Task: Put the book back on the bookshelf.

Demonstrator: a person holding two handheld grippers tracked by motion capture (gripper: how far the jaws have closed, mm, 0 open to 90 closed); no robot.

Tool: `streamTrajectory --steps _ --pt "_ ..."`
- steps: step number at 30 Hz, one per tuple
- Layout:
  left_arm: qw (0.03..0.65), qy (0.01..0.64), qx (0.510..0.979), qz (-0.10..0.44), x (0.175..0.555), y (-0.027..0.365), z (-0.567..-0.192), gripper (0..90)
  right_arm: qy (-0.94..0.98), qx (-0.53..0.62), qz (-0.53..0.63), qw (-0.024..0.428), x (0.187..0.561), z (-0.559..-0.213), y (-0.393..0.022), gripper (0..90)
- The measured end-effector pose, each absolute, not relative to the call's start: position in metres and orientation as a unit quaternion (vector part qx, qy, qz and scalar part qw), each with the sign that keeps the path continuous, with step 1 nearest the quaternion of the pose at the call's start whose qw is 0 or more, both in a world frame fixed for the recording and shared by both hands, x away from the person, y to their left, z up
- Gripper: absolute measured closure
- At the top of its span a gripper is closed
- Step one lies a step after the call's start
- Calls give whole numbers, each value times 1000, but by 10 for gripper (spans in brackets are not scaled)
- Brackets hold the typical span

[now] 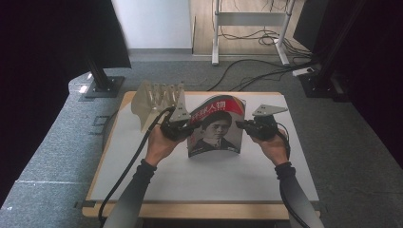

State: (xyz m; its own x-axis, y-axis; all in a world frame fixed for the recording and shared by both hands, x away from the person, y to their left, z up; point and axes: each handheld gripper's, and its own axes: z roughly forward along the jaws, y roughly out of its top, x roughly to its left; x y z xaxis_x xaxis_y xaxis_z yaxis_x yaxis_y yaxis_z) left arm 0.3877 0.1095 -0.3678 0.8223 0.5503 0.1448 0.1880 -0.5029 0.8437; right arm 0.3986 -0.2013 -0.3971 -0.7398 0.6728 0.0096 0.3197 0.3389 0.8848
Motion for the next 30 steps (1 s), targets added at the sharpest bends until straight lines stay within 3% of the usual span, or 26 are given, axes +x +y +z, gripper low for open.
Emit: streamTrajectory --steps 5,17,18,21,30 --pt "457 221 839 195 390 113 -369 859 795 313 489 177 395 -400 -208 781" --pt "477 221 829 190 392 117 -373 867 787 369 469 155 388 -443 -235 481" --pt "478 226 828 186 394 118 -372 867 790 377 459 151 386 -454 -238 424" --pt "481 233 826 180 395 122 -371 867 793 385 443 164 381 -468 -241 363" --pt "483 243 825 164 394 134 -364 867 792 411 413 181 370 -502 -247 273"
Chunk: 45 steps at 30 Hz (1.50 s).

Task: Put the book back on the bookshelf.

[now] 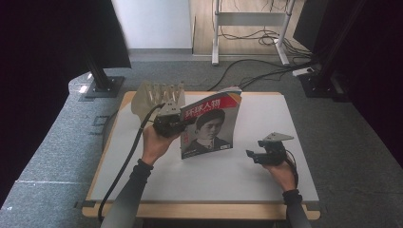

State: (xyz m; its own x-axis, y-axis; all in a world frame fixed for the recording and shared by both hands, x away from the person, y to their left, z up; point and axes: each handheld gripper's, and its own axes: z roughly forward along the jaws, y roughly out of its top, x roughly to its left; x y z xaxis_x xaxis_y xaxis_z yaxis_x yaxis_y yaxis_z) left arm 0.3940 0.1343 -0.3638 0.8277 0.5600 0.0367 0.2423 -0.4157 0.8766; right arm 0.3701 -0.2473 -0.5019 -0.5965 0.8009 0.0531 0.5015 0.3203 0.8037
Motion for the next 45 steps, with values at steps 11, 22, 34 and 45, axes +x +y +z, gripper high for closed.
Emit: streamTrajectory --steps 11,22,34,45 --pt "488 273 814 160 388 158 -353 869 795 432 380 194 368 -525 -244 167" --pt "496 289 804 152 380 180 -342 869 804 436 358 189 370 -535 -240 128" --pt "489 316 796 165 368 213 -332 869 804 434 359 190 370 -535 -241 128" --pt "487 376 764 194 350 270 -315 869 804 434 359 190 370 -535 -241 128"
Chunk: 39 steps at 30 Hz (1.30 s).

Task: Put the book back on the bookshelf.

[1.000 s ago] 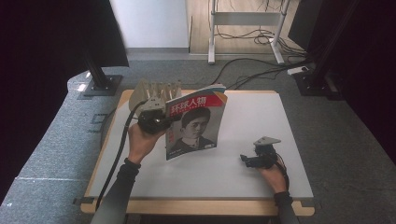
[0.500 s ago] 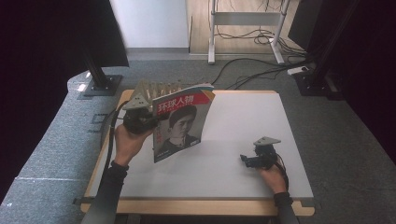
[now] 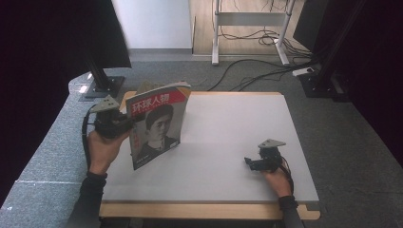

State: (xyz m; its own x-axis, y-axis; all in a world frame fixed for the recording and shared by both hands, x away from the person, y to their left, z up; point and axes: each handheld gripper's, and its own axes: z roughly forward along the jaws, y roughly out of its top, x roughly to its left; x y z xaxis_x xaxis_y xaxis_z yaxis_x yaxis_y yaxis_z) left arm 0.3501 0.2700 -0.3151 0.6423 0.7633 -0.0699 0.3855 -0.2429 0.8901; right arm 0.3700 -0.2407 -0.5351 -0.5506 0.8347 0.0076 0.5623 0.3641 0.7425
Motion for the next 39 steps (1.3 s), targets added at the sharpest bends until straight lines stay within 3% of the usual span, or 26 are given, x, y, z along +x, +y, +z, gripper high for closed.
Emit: streamTrajectory --steps 17,39 --pt "464 452 718 255 346 337 -305 869 803 435 360 191 370 -535 -241 128" --pt "481 484 673 285 425 313 -334 868 803 435 360 190 370 -535 -241 128"
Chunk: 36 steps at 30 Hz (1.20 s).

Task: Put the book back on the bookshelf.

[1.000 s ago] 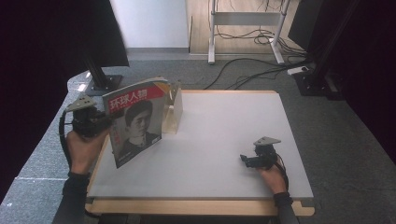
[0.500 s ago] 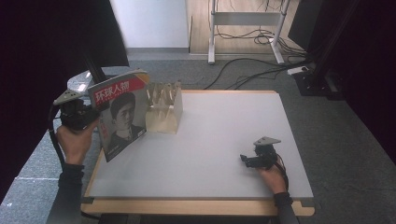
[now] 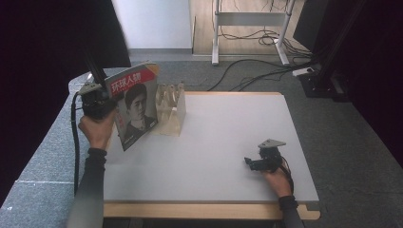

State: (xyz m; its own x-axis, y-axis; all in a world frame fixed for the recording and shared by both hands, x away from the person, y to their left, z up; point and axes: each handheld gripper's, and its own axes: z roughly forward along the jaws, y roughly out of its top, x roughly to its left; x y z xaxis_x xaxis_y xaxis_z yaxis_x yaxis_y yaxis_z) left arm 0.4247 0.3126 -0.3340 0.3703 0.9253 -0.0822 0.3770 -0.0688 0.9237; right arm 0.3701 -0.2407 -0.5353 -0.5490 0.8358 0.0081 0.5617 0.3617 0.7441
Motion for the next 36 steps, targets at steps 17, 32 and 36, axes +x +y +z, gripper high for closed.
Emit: streamTrajectory --steps 17,32,36 --pt "378 485 767 183 428 316 -325 846 803 434 360 191 370 -535 -241 128" --pt "454 479 710 246 438 308 -348 867 803 435 361 191 370 -535 -241 128" --pt "432 479 714 273 437 305 -356 859 803 434 360 191 370 -535 -241 128"
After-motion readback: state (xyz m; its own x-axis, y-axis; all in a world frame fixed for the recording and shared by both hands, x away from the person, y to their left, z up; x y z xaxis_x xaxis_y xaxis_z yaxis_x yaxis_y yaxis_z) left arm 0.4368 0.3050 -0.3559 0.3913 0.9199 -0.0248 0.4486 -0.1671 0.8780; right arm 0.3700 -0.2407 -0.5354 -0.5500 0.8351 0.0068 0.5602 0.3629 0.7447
